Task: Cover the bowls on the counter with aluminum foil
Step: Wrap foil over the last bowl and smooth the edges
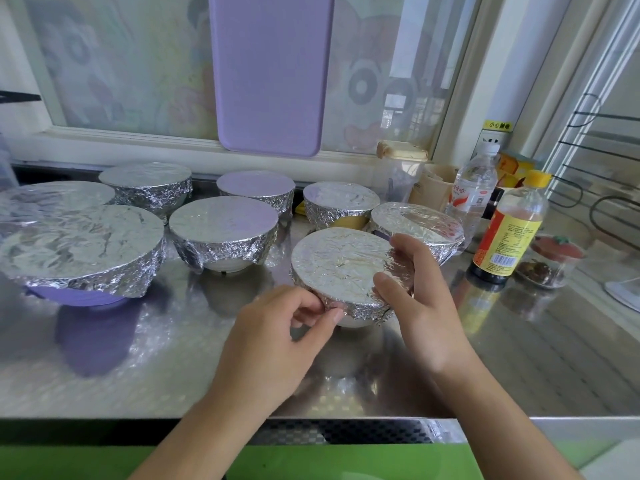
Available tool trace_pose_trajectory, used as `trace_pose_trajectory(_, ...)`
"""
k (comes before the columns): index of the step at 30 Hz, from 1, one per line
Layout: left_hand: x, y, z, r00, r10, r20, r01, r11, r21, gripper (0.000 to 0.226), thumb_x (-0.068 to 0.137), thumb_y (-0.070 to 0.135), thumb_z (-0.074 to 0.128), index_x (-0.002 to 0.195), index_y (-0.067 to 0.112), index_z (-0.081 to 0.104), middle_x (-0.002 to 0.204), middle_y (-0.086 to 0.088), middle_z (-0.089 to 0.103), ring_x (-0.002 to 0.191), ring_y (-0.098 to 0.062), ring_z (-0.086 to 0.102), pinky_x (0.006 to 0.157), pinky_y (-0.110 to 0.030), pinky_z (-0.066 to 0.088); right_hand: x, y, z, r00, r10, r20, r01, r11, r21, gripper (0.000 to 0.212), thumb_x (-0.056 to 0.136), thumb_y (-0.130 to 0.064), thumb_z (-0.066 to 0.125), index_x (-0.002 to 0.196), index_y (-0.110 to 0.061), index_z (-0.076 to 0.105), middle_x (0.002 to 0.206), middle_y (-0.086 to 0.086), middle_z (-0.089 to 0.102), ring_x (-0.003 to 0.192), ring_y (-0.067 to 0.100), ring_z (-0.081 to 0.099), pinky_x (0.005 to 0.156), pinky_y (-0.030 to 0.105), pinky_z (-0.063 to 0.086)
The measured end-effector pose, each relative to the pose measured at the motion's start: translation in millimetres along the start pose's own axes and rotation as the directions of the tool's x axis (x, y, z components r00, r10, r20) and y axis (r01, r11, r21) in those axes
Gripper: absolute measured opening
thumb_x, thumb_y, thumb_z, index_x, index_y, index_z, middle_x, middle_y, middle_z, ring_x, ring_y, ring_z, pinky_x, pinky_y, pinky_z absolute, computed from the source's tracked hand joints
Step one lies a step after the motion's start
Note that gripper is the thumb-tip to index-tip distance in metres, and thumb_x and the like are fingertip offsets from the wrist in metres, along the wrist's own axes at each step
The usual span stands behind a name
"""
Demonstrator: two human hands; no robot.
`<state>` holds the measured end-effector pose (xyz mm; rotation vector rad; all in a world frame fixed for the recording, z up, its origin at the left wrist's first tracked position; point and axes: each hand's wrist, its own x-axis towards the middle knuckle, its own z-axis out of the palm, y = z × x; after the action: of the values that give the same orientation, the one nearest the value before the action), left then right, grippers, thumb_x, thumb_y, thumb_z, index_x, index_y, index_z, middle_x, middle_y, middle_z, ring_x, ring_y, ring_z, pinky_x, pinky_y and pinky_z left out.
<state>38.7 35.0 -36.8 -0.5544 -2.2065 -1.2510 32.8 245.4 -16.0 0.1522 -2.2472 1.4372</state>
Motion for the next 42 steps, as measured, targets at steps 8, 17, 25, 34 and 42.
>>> trace_pose_trajectory(8, 1, -3, -1, 0.995, -0.090, 0.044, 0.092, 0.995, -0.041, 0.009, 0.091, 0.033, 0.078, 0.083, 0.033, 0.073, 0.085, 0.018, 0.072, 0.071, -0.015, 0.067, 0.065, -0.031, 0.054, 1, 3, 0, 1.000, -0.001, -0.010, 0.001, 1.000, -0.002, 0.060, 0.088, -0.040, 0.065, 0.145, -0.031, 0.048, 0.136, -0.014, 0.057, 0.130, 0.010, 0.054, 0.111, 0.049, 0.047)
trace_pose_trajectory(17, 13, -4, -4, 0.877, -0.446, 0.179, 0.480, 0.813, -0.329, 0.028, 0.071, 0.040, 0.093, 0.071, 0.019, 0.076, 0.063, -0.007, 0.070, 0.052, -0.026, 0.065, 0.049, -0.049, 0.053, 0, 4, 0, 1.000, 0.013, -0.007, -0.013, 0.998, 0.053, 0.061, 0.088, -0.037, 0.068, 0.146, -0.033, 0.048, 0.141, -0.014, 0.056, 0.136, 0.006, 0.052, 0.114, 0.048, 0.046)
trace_pose_trajectory(25, 13, -13, -3, 0.880, -0.444, 0.169, 0.474, 0.799, -0.370, 0.051, 0.055, 0.062, 0.094, 0.075, 0.026, 0.064, 0.068, -0.008, 0.070, 0.057, -0.018, 0.064, 0.057, -0.043, 0.055, 1, 2, -3, 1.000, -0.006, 0.012, 0.006, 0.999, 0.040, 0.065, 0.086, -0.033, 0.068, 0.147, -0.029, 0.046, 0.141, -0.013, 0.057, 0.133, 0.004, 0.053, 0.114, 0.041, 0.046)
trace_pose_trajectory(34, 12, -18, 0, 0.903, -0.412, 0.123, 0.429, 0.846, -0.317, 0.052, 0.054, 0.064, 0.091, 0.086, 0.034, 0.063, 0.080, 0.002, 0.073, 0.070, -0.023, 0.069, 0.070, -0.052, 0.057, 2, 0, -3, 1.000, 0.020, 0.013, -0.020, 0.999, 0.026, 0.072, 0.086, -0.040, 0.069, 0.153, -0.032, 0.042, 0.147, -0.016, 0.054, 0.137, 0.002, 0.050, 0.117, 0.040, 0.043)
trace_pose_trajectory(42, 15, 5, -2, 0.937, -0.287, 0.198, 0.335, 0.899, -0.281, 0.128, 0.050, 0.069, 0.094, 0.152, 0.043, 0.021, 0.150, 0.032, 0.034, 0.136, 0.021, 0.032, 0.108, -0.008, 0.031, -1, -9, -6, 0.991, 0.116, 0.064, -0.126, 0.976, 0.177, 0.081, 0.091, -0.053, 0.059, 0.164, -0.037, 0.030, 0.161, -0.031, 0.037, 0.148, -0.014, 0.029, 0.127, 0.030, 0.024)
